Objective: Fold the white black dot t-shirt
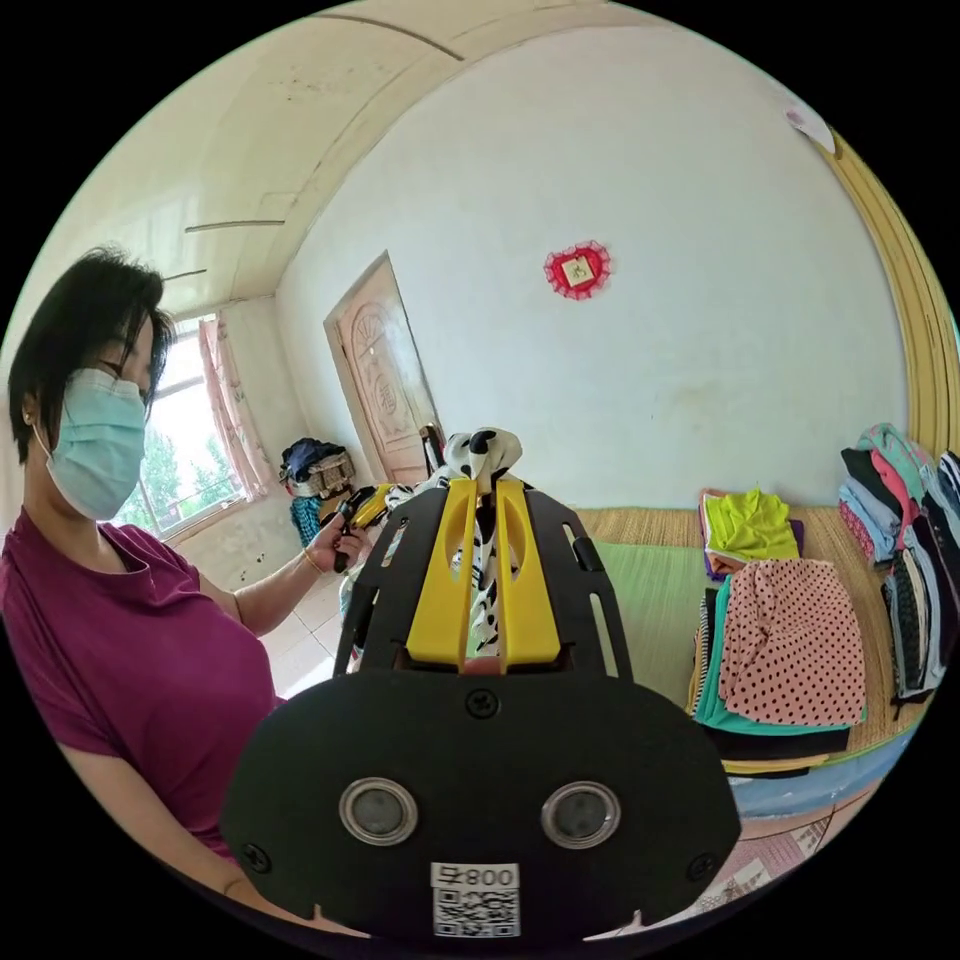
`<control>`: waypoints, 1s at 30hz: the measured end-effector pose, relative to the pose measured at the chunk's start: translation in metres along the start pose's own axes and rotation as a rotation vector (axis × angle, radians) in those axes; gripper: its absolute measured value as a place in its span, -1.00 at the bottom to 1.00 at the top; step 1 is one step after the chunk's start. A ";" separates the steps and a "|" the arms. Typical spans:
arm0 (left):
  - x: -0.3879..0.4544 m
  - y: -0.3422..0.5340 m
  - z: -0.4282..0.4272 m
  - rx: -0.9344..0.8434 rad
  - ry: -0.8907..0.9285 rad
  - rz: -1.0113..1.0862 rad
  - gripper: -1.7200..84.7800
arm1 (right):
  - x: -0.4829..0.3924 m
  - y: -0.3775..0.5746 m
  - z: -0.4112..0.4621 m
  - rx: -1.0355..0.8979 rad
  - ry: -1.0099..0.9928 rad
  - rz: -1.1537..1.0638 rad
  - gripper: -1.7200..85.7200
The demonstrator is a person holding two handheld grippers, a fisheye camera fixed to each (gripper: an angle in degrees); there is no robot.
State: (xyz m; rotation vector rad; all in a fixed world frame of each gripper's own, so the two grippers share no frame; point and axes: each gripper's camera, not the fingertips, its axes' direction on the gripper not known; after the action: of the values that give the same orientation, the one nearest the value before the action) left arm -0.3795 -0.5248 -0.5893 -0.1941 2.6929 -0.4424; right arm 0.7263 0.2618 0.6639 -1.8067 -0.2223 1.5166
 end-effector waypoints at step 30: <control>0.512 0.056 -0.226 0.056 0.028 0.766 -0.95 | -0.197 0.053 -0.224 0.355 -0.193 -0.400 -0.90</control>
State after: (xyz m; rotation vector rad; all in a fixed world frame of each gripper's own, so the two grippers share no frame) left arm -0.9419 -0.5106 -0.5998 0.8329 2.5201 -0.2720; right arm 0.8564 0.0162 0.7848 -1.2515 -0.3601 1.3422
